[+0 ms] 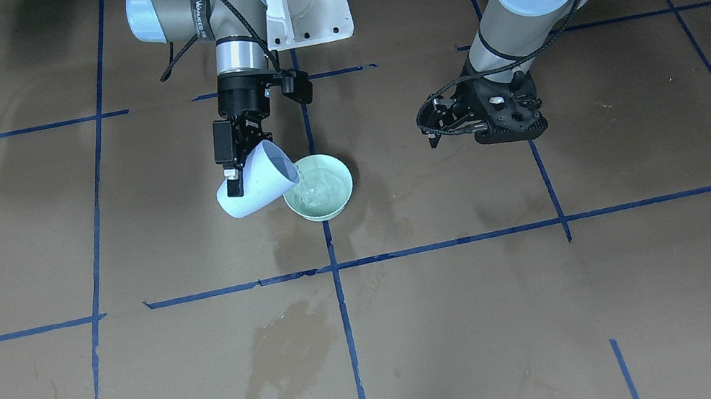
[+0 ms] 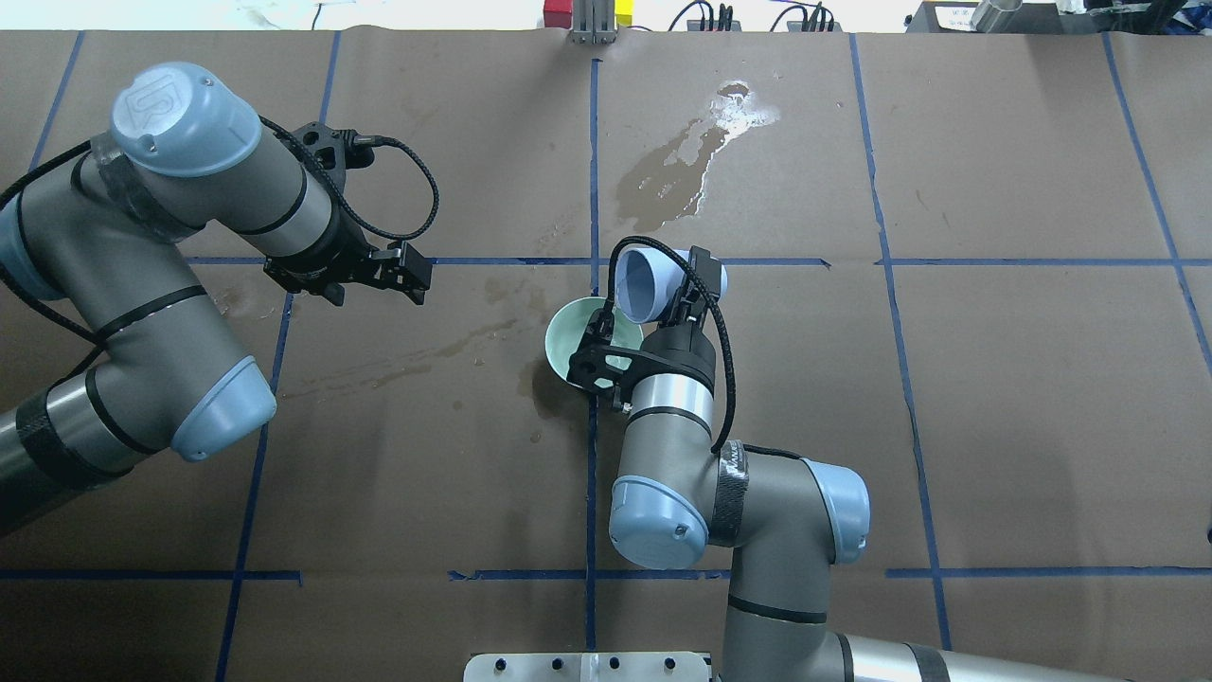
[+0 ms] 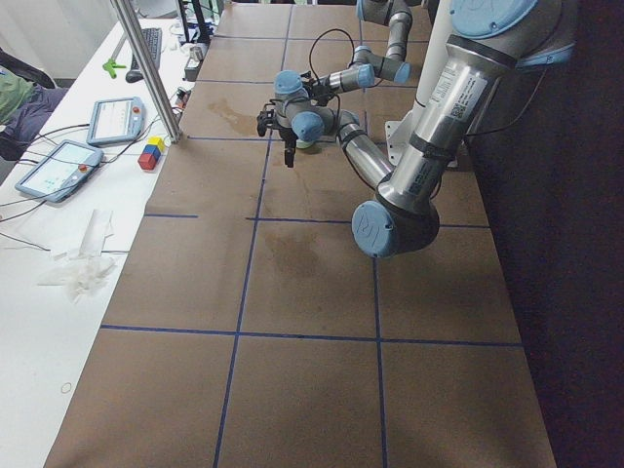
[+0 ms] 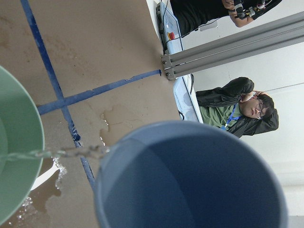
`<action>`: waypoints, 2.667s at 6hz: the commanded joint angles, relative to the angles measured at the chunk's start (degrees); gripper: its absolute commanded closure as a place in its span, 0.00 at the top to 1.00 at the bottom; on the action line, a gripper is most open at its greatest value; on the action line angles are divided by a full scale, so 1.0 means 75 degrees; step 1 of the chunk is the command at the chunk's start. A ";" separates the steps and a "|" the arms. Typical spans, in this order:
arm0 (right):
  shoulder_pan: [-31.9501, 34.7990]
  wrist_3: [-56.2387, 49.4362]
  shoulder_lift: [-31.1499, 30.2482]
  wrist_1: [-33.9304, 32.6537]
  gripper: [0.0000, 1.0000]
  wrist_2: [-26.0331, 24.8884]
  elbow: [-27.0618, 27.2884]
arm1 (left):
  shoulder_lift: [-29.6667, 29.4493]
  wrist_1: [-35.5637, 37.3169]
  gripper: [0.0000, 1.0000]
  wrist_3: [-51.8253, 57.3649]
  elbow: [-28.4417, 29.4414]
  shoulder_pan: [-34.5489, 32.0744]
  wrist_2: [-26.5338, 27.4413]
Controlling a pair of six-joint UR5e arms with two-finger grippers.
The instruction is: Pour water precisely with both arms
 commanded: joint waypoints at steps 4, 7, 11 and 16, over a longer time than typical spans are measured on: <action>0.0000 0.0012 -0.0012 0.0006 0.00 -0.0012 0.0000 | -0.0008 0.0000 1.00 -0.0001 -0.0012 0.0000 0.0000; 0.0012 0.0767 -0.0012 0.0088 0.00 0.0023 0.0128 | -0.0008 0.0000 1.00 -0.0001 -0.0012 0.0000 0.0000; 0.0152 0.3569 -0.0280 0.1565 0.00 0.1274 0.0816 | -0.0008 0.0000 1.00 -0.0001 -0.0023 0.0000 0.0000; 0.0806 0.5859 -0.2138 0.1635 0.00 0.2261 0.2622 | -0.0008 0.0012 1.00 -0.0140 -0.0094 0.0000 0.0000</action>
